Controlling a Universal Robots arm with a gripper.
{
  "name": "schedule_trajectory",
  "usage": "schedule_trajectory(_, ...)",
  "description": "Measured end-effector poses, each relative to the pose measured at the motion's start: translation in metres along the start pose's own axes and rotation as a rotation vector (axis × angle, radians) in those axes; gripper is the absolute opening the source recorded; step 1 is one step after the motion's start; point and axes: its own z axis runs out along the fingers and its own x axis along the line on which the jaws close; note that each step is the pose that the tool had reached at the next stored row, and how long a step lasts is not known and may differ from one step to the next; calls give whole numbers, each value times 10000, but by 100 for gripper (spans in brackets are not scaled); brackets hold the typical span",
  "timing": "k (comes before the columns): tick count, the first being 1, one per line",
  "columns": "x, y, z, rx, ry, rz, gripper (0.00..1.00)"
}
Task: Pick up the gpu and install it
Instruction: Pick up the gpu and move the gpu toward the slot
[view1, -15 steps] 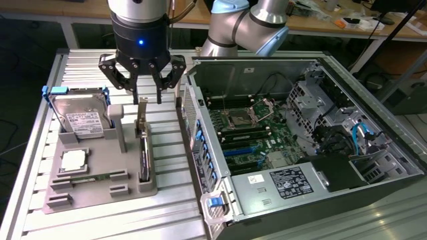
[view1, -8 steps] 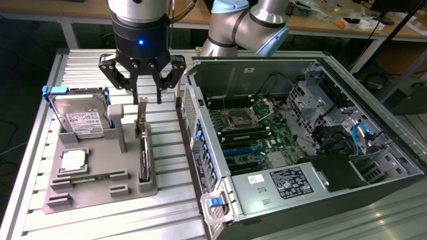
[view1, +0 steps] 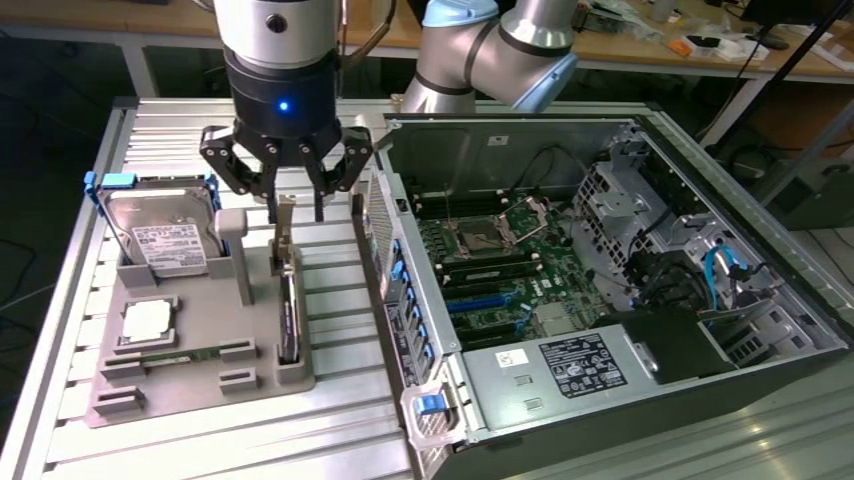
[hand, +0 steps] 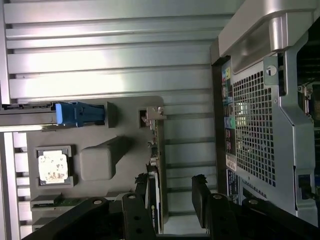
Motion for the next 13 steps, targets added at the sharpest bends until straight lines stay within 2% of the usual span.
schedule_trajectory(13, 10, -54, 252, 1, 0, 0, 48)
